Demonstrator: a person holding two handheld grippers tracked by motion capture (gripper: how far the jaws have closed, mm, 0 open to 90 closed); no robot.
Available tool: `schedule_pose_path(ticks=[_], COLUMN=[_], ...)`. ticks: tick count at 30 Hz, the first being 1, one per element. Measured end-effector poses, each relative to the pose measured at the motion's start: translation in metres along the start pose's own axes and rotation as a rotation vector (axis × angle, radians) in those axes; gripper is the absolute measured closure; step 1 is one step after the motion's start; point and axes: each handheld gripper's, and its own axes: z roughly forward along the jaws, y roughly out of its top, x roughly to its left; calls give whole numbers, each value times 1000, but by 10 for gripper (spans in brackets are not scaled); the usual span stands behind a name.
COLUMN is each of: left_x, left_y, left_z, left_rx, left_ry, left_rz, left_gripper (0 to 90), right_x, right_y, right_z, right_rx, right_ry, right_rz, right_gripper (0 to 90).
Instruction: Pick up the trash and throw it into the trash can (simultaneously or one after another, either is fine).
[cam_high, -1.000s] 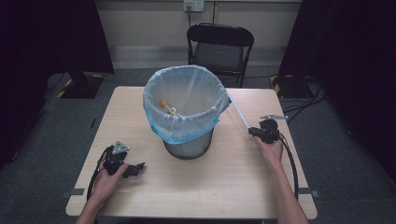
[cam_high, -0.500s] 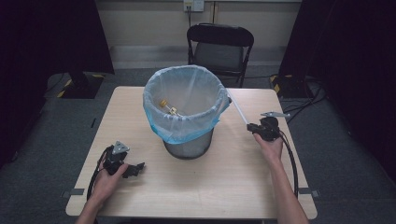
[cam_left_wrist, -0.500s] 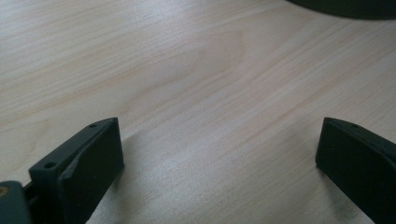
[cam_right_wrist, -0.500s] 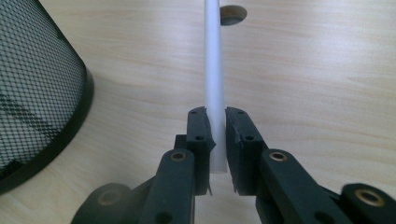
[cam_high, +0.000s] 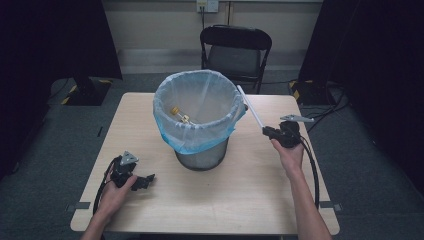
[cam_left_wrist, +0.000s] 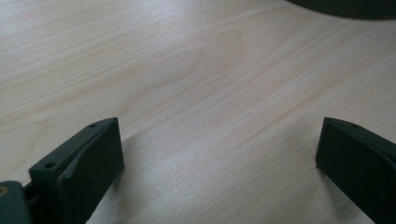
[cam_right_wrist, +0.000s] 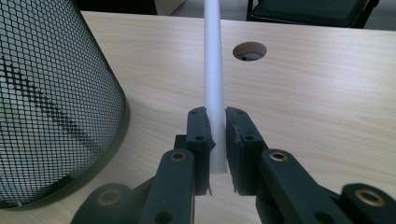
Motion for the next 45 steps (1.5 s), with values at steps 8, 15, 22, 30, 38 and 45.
schedule_pose_path(ticks=[8, 15, 22, 30, 38, 45], left_x=[0, 0, 0, 0, 0, 0], left_y=[0, 0, 0, 0, 0, 0], left_z=[0, 0, 0, 0, 0, 0], left_rx=[0, 1, 0, 1, 1, 0], left_ry=[0, 0, -1, -1, 0, -1], left_rz=[1, 0, -1, 1, 1, -1], left_gripper=[3, 2, 2, 2, 2, 2], right_x=[3, 9, 10, 13, 15, 19], right_y=[4, 12, 20, 31, 40, 51], right_z=[-6, -13, -18, -27, -33, -39], right_rx=[-35, -70, -101, -150, -181, -213], right_ry=[-10, 6, 26, 34, 47, 54], right_rz=[-11, -19, -6, -2, 12, 9], right_gripper=[805, 805, 804, 805, 805, 805])
